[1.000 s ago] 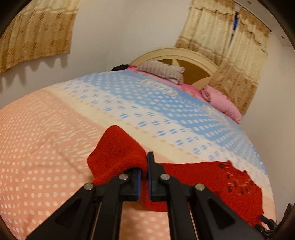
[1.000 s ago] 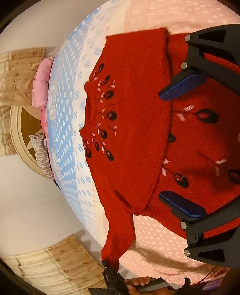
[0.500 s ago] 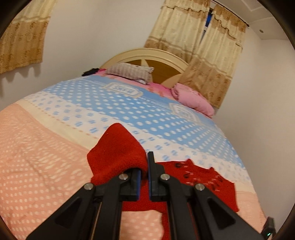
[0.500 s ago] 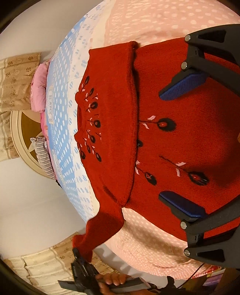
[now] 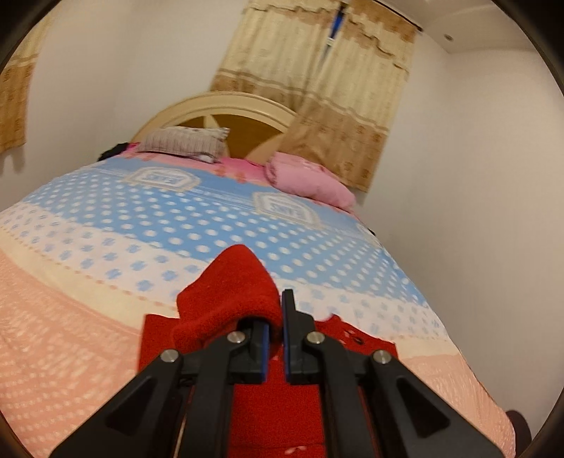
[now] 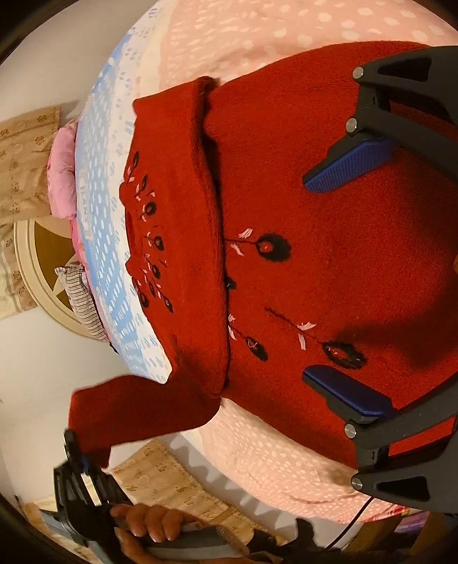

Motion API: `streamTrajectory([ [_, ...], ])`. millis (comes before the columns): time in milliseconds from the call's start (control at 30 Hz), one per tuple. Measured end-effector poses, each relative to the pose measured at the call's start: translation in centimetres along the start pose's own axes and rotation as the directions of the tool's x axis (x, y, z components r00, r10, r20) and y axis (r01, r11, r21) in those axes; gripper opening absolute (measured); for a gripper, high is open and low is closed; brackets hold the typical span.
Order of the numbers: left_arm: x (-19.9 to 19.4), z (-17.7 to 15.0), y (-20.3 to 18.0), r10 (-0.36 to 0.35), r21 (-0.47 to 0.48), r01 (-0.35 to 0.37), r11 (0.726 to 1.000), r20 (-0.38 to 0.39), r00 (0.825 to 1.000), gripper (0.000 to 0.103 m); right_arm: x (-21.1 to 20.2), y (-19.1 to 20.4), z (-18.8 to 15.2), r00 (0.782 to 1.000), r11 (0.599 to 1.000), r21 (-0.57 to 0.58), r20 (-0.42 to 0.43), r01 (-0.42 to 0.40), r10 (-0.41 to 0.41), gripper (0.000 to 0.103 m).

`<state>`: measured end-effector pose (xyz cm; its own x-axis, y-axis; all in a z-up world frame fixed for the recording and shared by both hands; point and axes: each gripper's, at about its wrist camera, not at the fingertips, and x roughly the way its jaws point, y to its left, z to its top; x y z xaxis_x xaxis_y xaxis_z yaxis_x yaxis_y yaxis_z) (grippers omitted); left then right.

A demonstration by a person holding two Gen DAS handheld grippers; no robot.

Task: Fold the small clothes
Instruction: 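Lift the sleeve with the left tool and fold it across the sweater body, then open the left tool to release the folded sleeve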

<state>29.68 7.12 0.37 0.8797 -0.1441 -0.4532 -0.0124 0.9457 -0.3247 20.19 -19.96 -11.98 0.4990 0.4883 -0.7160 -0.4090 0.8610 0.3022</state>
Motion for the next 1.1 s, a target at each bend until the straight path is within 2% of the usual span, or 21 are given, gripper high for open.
streamTrajectory([
  [67,0.9,-1.0,-1.4,-0.015,0.022,0.015,1.000,-0.017,1.000,0.006,-0.3,-0.5,-0.1,1.000,1.000,0.023,0.016,-0.020,0.020,0.099],
  [200,3.1,-4.2,-4.6,-0.011,0.125,0.016,0.992,-0.044,0.999,0.006,-0.3,-0.8,-0.3,0.999,0.998,0.045,0.031,-0.038,0.037,0.099],
  [400,8.3,-9.7,-8.1,0.086,0.292,-0.051,0.955,-0.107,0.991,0.008,-0.4,-1.0,-0.8,0.998,0.997,0.054,0.050,-0.052,0.049,0.099],
  [467,9.7,-11.3,-8.8,0.151,0.374,-0.085,0.924,-0.153,0.977,0.016,-0.7,-1.3,-0.9,0.996,0.995,0.068,0.064,-0.069,0.065,0.099],
  [500,9.5,-11.9,-8.9,0.159,0.400,-0.082,0.913,-0.163,0.974,0.018,-0.8,-1.5,-0.9,0.995,0.994,0.075,0.070,-0.079,0.074,0.099],
  [533,9.2,-12.1,-9.0,0.155,0.409,-0.075,0.909,-0.164,0.974,0.030,-0.9,-1.7,-0.9,0.994,0.993,0.081,0.074,-0.086,0.080,0.099],
  [567,8.4,-12.2,-8.7,0.142,0.419,-0.065,0.906,-0.156,0.977,0.047,-1.0,-1.9,-0.9,0.993,0.991,0.089,0.081,-0.096,0.089,0.099],
  [600,7.7,-12.1,-8.5,0.141,0.426,-0.070,0.902,-0.139,0.980,0.058,-1.0,-2.0,-0.9,0.992,0.990,0.094,0.084,-0.101,0.093,0.099],
  [633,6.8,-12.1,-8.1,0.144,0.437,-0.082,0.896,-0.111,0.983,0.077,-1.0,-2.1,-0.9,0.992,0.990,0.098,0.085,-0.105,0.097,0.099],
  [667,5.5,-11.9,-7.3,0.152,0.446,-0.107,0.889,-0.068,0.986,0.085,-1.0,-2.1,-0.8,0.991,0.989,0.101,0.085,-0.107,0.099,0.099],
  [767,2.6,-11.6,-4.7,0.179,0.473,-0.164,0.865,0.015,0.984,0.089,-0.9,-2.1,-0.8,0.992,0.990,0.099,0.081,-0.103,0.095,0.099],
  [867,1.4,-11.6,-0.7,0.295,0.486,-0.283,0.827,0.054,0.954,0.091,-0.8,-2.1,-0.7,0.993,0.990,0.100,0.079,-0.099,0.091,0.099],
  [933,1.5,-11.9,1.4,0.353,0.475,-0.323,0.818,0.028,0.935,0.091,-0.8,-2.2,-0.7,0.993,0.991,0.103,0.084,-0.087,0.079,0.099],
  [967,1.5,-12.1,3.0,0.389,0.458,-0.345,0.819,-0.001,0.921,0.091,-0.9,-2.1,-0.7,0.994,0.992,0.103,0.089,-0.067,0.058,0.099],
  [1033,1.5,-12.5,4.6,0.408,0.427,-0.356,0.831,-0.033,0.912,0.091,-0.9,-1.8,-0.5,0.997,0.995,0.094,0.077,-0.019,0.011,0.099],
  [1100,1.5,-12.4,5.6,0.381,0.377,-0.325,0.867,-0.082,0.921,0.091,-0.5,-1.2,0.0,0.998,0.996,0.072,0.041,0.045,-0.048,0.099],
])
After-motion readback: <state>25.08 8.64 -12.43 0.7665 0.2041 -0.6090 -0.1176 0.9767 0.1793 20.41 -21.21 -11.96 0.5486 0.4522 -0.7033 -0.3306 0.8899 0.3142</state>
